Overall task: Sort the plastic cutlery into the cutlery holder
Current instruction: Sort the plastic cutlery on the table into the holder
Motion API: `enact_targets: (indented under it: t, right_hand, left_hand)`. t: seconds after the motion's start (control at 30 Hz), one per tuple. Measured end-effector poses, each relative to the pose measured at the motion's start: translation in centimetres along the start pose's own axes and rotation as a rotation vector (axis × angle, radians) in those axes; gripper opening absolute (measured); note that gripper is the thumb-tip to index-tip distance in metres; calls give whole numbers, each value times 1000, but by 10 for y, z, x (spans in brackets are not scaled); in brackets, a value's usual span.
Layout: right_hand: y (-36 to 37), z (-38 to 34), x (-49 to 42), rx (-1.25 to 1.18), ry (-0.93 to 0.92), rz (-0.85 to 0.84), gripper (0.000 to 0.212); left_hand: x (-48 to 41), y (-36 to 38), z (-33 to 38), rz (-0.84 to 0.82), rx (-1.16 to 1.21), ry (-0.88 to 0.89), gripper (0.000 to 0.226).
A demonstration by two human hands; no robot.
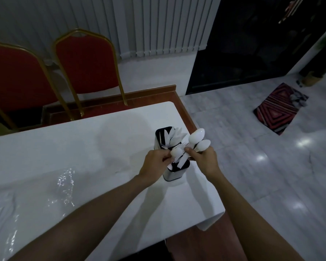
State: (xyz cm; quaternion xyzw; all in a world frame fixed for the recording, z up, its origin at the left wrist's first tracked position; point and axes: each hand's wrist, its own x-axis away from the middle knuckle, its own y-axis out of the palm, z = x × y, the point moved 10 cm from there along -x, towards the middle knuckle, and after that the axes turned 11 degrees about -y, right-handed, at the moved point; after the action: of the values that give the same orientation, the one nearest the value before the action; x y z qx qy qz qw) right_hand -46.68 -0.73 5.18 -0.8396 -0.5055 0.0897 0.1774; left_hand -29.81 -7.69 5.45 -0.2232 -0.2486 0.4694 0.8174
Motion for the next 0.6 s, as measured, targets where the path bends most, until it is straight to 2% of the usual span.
enact_targets:
  t: [0.1,0.17,0.3,0.43,0.6]
  right_hand:
    - [4,2,1,18,-20,-43,23]
    - [4,2,1,18,-38,-59,28]
    - [-4,-2,-1,-8,-70,-21,19]
    - [9,-2,4,122,-112,-169,18]
    - [14,4,2,213,-127,-256,13]
  left_hand:
    - [-2,-2,-2,30,-38,-16,23]
    - [-2,-3,-4,28,-13,-40,19]
    - [-2,-1,-3,8,-27,-36,14]
    - [-2,4,-4,-14,-50,-40,15]
    - [1,3,-6,-40,-36,-55,8]
